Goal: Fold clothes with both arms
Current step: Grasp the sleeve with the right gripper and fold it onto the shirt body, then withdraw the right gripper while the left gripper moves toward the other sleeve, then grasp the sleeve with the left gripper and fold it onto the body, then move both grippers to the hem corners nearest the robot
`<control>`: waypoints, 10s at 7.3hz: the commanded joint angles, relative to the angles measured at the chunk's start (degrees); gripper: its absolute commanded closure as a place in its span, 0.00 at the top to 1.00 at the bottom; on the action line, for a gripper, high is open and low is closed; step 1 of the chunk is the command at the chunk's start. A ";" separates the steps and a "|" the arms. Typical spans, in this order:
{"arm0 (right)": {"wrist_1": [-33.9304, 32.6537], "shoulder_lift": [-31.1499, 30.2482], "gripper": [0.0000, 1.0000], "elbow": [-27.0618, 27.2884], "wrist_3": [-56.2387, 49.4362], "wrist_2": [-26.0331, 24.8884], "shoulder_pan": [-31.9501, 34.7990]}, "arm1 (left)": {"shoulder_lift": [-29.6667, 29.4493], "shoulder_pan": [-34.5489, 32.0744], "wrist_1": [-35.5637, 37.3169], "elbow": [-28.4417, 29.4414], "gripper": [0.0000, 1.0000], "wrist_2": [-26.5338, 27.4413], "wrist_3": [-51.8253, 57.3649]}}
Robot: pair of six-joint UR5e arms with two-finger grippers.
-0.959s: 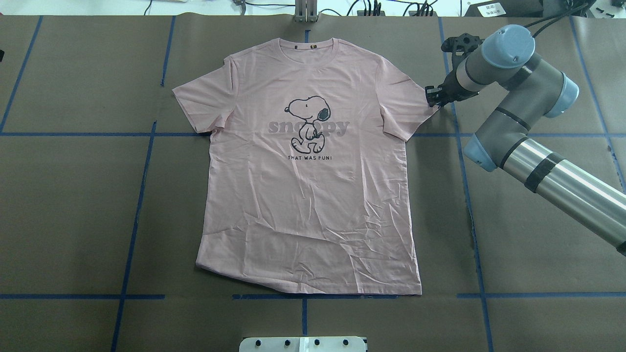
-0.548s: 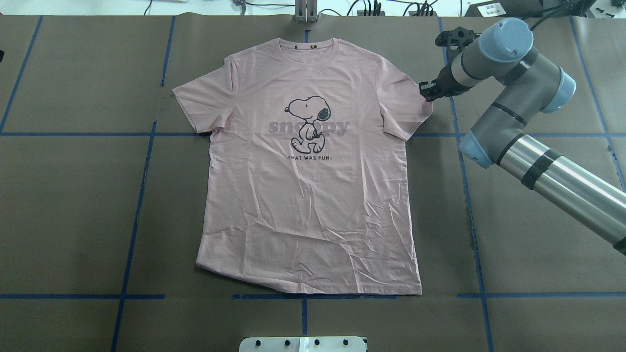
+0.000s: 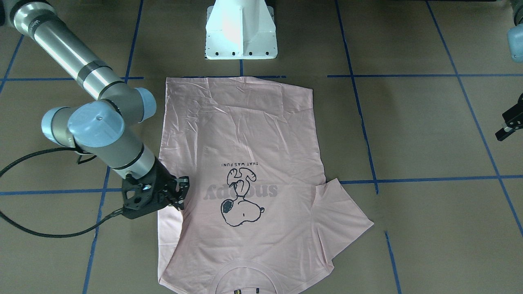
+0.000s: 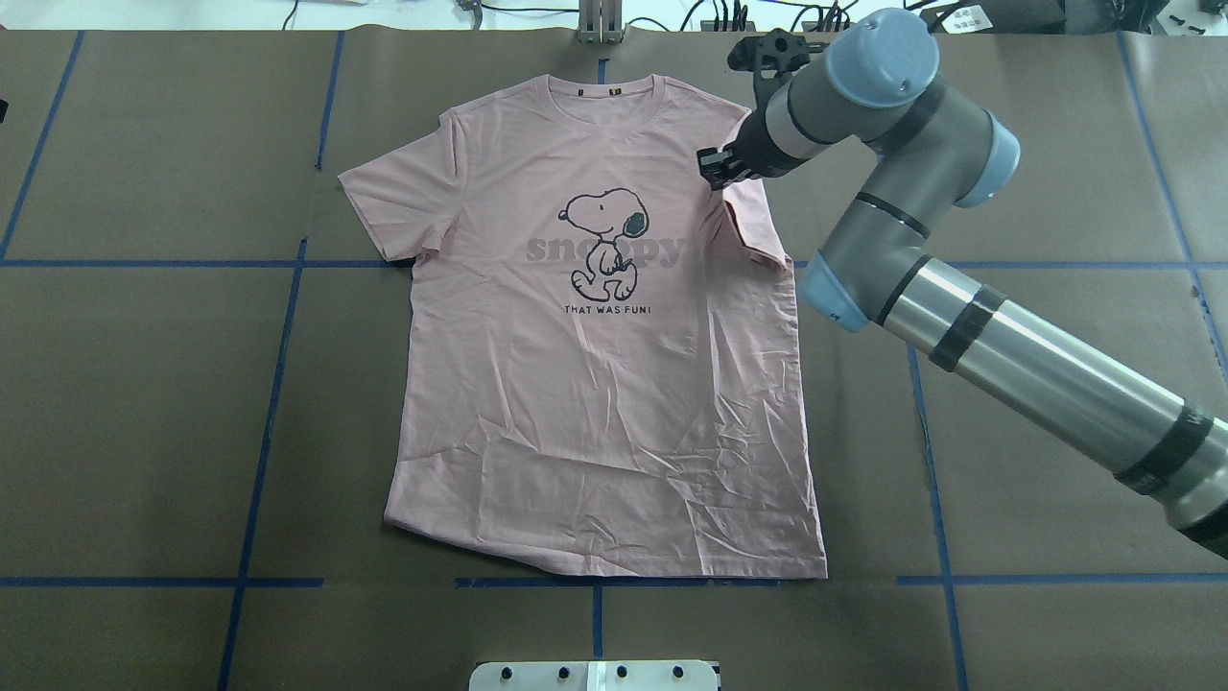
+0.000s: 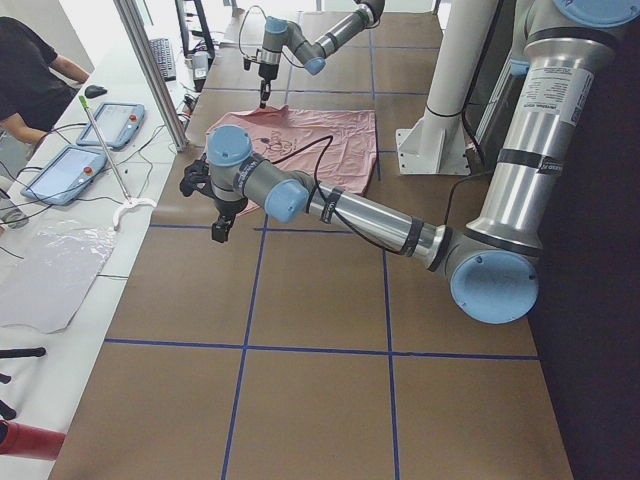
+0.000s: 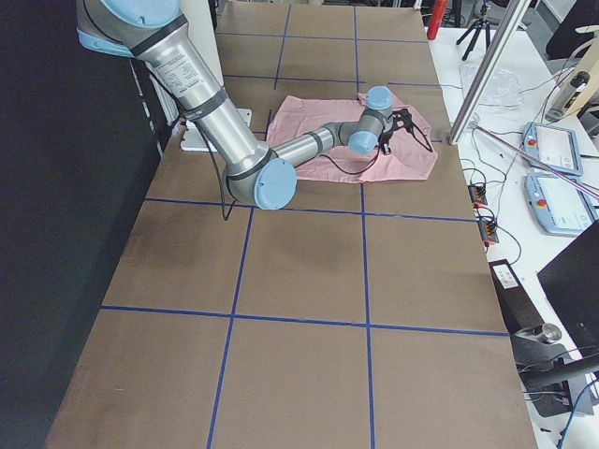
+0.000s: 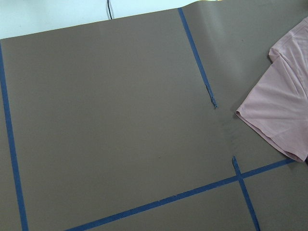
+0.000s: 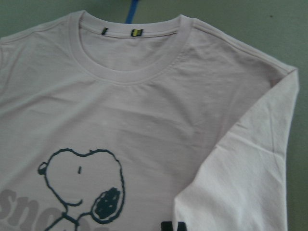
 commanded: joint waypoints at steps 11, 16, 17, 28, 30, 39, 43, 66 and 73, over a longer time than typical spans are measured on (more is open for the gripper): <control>-29.61 -3.68 1.00 21.38 11.63 1.62 1.02 | -7.60 23.77 -17.05 5.76 1.00 20.99 -40.63; -38.14 -10.22 1.00 29.01 3.81 4.70 5.69 | -22.12 30.15 -27.77 31.33 0.97 37.76 -43.24; -37.97 -10.22 1.00 28.92 3.90 4.70 5.61 | -22.66 31.36 -28.14 32.94 0.96 39.33 -43.16; -37.79 -10.13 1.00 28.57 4.07 4.26 5.17 | -23.90 31.99 -30.53 35.69 0.00 39.44 -42.71; -37.70 -10.22 1.00 28.48 4.25 4.17 4.99 | -24.59 31.64 -23.54 27.73 0.00 34.90 -43.59; -37.35 -11.27 1.00 26.90 2.58 3.99 4.29 | -44.29 37.44 -26.48 43.33 1.00 36.09 -60.64; -31.55 -14.85 1.00 30.57 9.39 3.83 0.88 | -31.94 37.27 -20.72 24.32 1.00 31.12 -59.77; -20.74 -39.66 0.00 48.61 37.91 -23.68 -37.46 | -3.59 38.23 -3.28 -16.53 1.00 30.21 -51.42; -20.48 -39.22 0.00 52.30 38.00 -24.48 -35.18 | 2.12 56.26 -2.49 -20.39 1.00 38.58 -82.17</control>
